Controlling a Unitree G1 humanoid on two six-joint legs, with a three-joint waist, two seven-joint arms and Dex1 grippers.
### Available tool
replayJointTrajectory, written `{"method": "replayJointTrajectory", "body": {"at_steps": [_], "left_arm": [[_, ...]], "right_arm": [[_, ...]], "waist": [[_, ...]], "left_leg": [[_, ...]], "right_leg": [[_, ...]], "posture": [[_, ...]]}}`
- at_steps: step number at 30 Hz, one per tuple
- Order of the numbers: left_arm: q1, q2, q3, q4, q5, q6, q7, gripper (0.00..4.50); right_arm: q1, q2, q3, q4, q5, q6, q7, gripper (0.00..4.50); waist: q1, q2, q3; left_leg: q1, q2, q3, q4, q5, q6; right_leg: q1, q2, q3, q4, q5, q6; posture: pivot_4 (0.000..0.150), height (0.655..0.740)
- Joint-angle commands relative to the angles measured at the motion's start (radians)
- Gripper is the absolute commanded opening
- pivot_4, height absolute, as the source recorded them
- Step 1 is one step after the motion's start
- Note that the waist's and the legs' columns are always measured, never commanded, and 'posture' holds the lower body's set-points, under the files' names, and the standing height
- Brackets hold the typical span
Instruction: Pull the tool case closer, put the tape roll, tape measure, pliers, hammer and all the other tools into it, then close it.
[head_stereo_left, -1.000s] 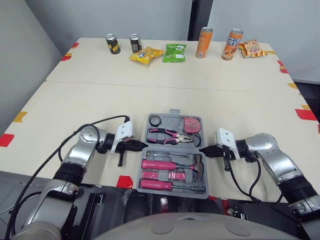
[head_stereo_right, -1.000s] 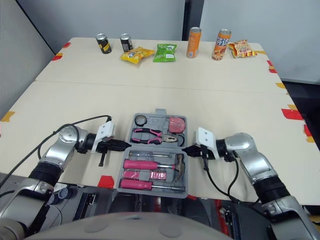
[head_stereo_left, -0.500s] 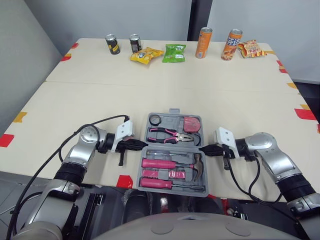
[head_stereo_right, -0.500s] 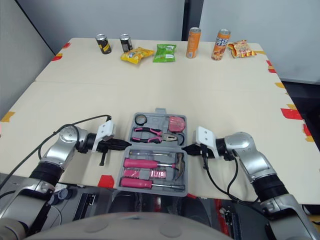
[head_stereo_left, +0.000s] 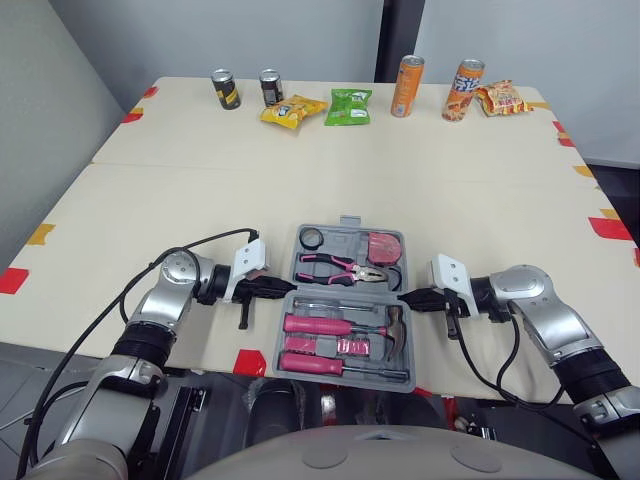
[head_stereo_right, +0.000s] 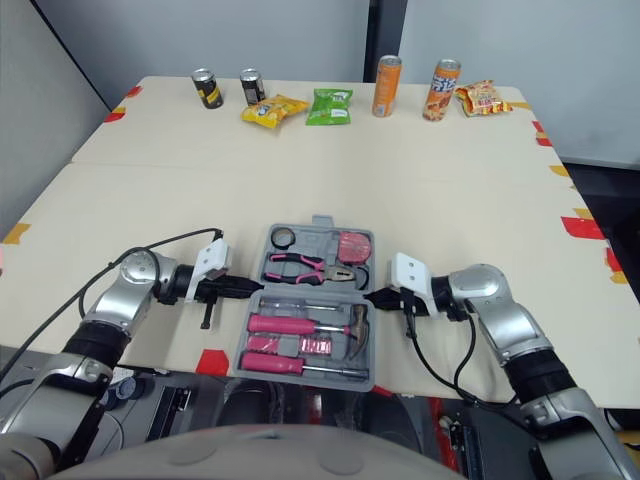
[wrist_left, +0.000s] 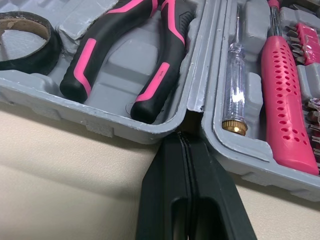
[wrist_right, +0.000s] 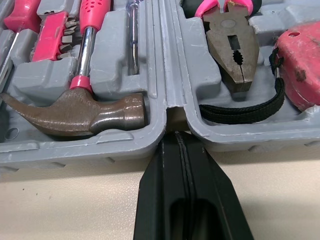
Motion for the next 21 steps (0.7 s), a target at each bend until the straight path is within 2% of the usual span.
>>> {"method": "replayJointTrajectory", "body": {"at_steps": [1, 5, 11, 14, 21], "left_arm": [[-0.001, 0.005, 0.017, -0.031, -0.012, -0.008, 0.042, 0.0], [0.026, 0.038, 0.068, -0.08, -0.049, -0.006, 0.06, 0.0], [0.116, 0.069, 0.161, -0.268, -0.177, 0.009, 0.076, 0.0], [0.192, 0.099, 0.16, -0.416, -0.223, 0.062, 0.062, 0.0], [0.303, 0.142, 0.061, -0.627, -0.248, 0.169, 0.038, 0.0]], "right_arm": [[-0.017, 0.0, -0.037, -0.017, 0.033, -0.03, -0.019, 0.03], [0.012, -0.04, -0.087, -0.032, 0.08, -0.004, -0.004, 0.03], [0.057, -0.109, -0.186, -0.028, 0.172, 0.066, 0.011, 0.03], [0.045, -0.106, -0.247, -0.02, 0.259, 0.175, -0.001, 0.79], [-0.074, -0.068, -0.244, 0.02, 0.345, 0.429, -0.032, 3.22]], "waist": [[0.0, 0.0, 0.0], [0.0, 0.0, 0.001], [0.003, -0.001, 0.002], [0.001, -0.001, 0.002], [-0.001, -0.001, 0.003]], "left_leg": [[0.0, 0.0, 0.0, 0.0, 0.0, 0.0], [-0.001, 0.0, 0.0, 0.0, 0.0, 0.0], [-0.003, 0.0, 0.0, -0.001, 0.0, 0.0], [-0.004, 0.0, 0.0, -0.001, 0.0, 0.0], [0.0, 0.001, 0.001, -0.003, 0.0, 0.0]], "right_leg": [[0.0, 0.0, 0.0, 0.0, 0.0, 0.0], [-0.001, 0.0, 0.0, 0.0, 0.0, 0.0], [-0.001, 0.0, -0.001, -0.003, 0.0, 0.0], [-0.001, 0.0, 0.0, -0.003, 0.0, 0.001], [-0.001, 0.002, 0.001, -0.003, 0.0, 0.001]], "posture": [[0.15, 0.7385], [0.15, 0.7385], [0.15, 0.7385], [0.15, 0.7385], [0.15, 0.7385]]}}
